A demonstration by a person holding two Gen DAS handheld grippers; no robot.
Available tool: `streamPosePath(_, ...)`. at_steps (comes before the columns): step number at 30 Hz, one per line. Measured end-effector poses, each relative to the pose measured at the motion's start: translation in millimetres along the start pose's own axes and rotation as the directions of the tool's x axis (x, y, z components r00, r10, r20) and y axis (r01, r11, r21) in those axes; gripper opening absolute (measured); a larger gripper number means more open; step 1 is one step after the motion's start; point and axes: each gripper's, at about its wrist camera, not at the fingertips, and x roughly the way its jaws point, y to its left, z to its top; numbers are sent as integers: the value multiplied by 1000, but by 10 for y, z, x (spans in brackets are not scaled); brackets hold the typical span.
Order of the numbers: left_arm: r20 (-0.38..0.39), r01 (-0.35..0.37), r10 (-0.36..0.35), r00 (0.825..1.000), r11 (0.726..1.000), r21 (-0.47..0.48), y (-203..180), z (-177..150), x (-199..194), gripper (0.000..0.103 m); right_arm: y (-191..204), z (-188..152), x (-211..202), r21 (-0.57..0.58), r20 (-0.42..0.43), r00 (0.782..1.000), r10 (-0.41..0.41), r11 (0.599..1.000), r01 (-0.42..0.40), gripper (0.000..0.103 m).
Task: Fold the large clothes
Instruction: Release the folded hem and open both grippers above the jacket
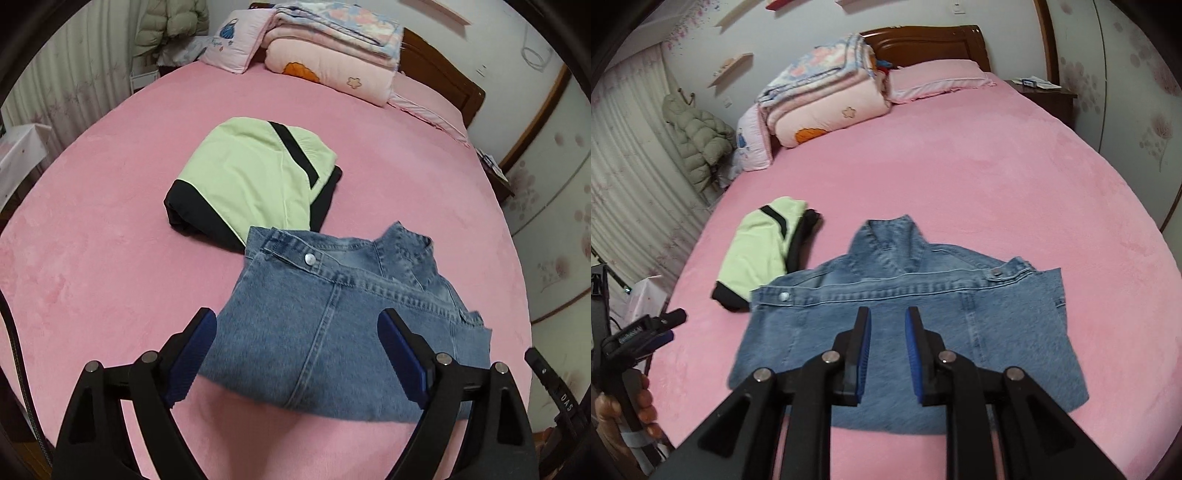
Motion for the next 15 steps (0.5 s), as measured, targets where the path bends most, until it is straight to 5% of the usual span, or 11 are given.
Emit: streamPosePath(15,-104,97,-103,989,994,-59,65,-595,-28,95,454,-402,-130,-60,-17,1000,-18,998,17,33)
